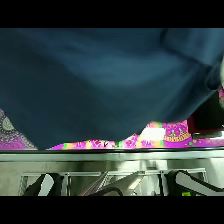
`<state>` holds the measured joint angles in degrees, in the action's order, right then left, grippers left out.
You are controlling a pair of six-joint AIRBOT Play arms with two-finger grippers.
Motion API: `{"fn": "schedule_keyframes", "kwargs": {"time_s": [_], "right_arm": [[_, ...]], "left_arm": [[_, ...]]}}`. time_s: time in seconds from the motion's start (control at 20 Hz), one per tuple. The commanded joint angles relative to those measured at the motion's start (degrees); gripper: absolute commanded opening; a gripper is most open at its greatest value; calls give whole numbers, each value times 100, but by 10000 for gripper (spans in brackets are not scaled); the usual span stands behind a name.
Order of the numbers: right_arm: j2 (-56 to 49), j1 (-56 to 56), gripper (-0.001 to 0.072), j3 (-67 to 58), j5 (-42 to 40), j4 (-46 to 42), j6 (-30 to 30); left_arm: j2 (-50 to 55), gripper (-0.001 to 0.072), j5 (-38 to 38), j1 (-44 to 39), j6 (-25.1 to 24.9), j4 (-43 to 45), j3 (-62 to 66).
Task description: Fold the shirts.
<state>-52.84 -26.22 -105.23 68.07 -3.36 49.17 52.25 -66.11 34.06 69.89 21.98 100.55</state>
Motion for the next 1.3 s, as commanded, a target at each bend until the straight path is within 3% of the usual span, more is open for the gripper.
{"fn": "schedule_keyframes", "kwargs": {"time_s": [0.0, 0.15, 0.25, 0.4, 0.45, 0.5, 0.55, 0.6, 0.8, 0.9, 1.05, 1.25], "right_arm": [[-564, 1257, 22, 1294, -726, -1309, -361], [-1821, 1987, 22, 1727, -1650, -2614, -356], [-2730, 2105, 22, 1729, -1921, -2465, -363], [-3700, 2133, 29, 1725, -2463, -1818, -673], [-3851, 2131, 136, 1725, -2474, -1539, -879], [-3897, 2122, 388, 1722, -2479, -1373, -1113], [-3871, 2090, 471, 1685, -2444, -1349, -1172], [-3786, 2011, 468, 1615, -2330, -1349, -1163], [-2946, 1200, 457, 1585, -1172, -1685, -555], [-2610, 643, 322, 1602, -293, -2614, -33], [-2444, -44, 324, 1858, 636, -3314, 269], [-2448, -560, 324, 2476, 780, -3289, 50]], "left_arm": [[769, 10, 262, -1528, -306, 1211, -911], [2048, 10, 999, -2728, -299, 2962, -1386], [3038, 11, 1202, -3029, -299, 3556, -1445], [4494, 12, 1025, -3084, -299, 3692, -977], [4828, 15, 859, -3047, -236, 3687, -743], [5077, 63, 636, -2999, -190, 3689, -474], [5285, 498, 339, -2927, -142, 3683, -120], [5412, 673, 46, -2830, 44, 3685, 243], [5250, 674, -1239, -2223, 640, 3689, 1095], [5016, 674, -1934, -1862, 964, 3685, 824], [4352, 663, -2312, -1521, 1078, 3692, -817], [3053, 664, -1285, -1287, 988, 3700, -4218]]}}
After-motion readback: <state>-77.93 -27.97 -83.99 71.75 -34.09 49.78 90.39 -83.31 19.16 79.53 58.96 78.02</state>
